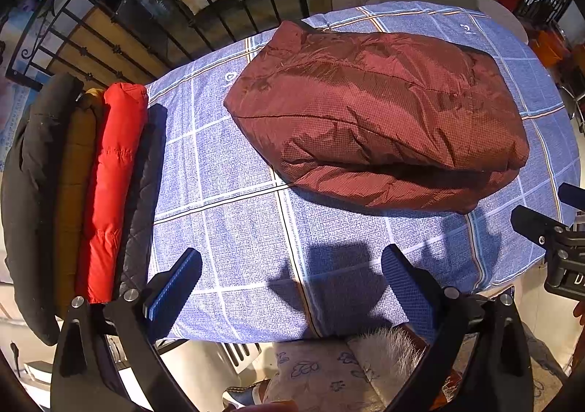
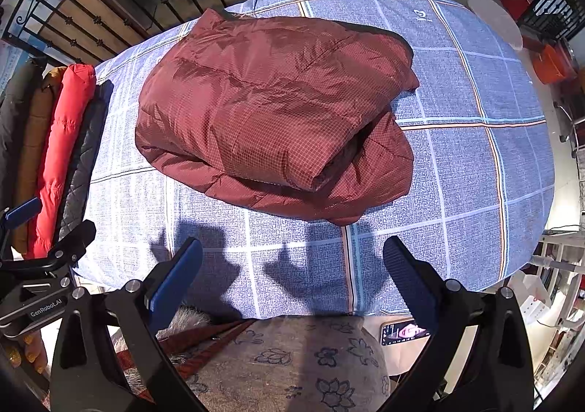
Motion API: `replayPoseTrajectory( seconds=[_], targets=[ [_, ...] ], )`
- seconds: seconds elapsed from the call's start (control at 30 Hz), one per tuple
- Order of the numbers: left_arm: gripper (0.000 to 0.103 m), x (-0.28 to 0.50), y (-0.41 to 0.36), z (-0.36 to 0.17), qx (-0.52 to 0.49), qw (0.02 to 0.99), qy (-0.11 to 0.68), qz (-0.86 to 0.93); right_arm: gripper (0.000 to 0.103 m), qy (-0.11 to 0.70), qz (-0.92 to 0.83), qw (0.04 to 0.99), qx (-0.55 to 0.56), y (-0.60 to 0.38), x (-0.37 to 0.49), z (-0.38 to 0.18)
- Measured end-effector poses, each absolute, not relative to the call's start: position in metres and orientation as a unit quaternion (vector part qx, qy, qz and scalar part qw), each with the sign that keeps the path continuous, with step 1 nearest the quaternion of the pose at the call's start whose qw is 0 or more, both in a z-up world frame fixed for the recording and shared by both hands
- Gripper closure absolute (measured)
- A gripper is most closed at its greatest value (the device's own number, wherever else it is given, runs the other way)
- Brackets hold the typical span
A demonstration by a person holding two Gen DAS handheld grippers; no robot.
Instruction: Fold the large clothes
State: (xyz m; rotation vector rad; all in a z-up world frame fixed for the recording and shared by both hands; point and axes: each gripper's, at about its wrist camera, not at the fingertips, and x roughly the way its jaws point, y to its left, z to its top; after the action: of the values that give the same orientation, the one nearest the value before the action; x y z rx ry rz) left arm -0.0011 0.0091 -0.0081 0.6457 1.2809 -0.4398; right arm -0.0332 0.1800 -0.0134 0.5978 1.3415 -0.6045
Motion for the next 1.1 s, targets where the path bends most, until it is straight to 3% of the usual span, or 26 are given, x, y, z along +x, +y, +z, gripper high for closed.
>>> replayPoseTrajectory(
  seconds=[1.1],
  targets=[
    [0.006, -0.004, 0.0055, -0.0134, 0.292, 0.729, 0.586, -0.199, 0.006, 0.598, -0.259, 0.702, 0.288, 0.1763, -0.0362, -0.0183]
  ],
)
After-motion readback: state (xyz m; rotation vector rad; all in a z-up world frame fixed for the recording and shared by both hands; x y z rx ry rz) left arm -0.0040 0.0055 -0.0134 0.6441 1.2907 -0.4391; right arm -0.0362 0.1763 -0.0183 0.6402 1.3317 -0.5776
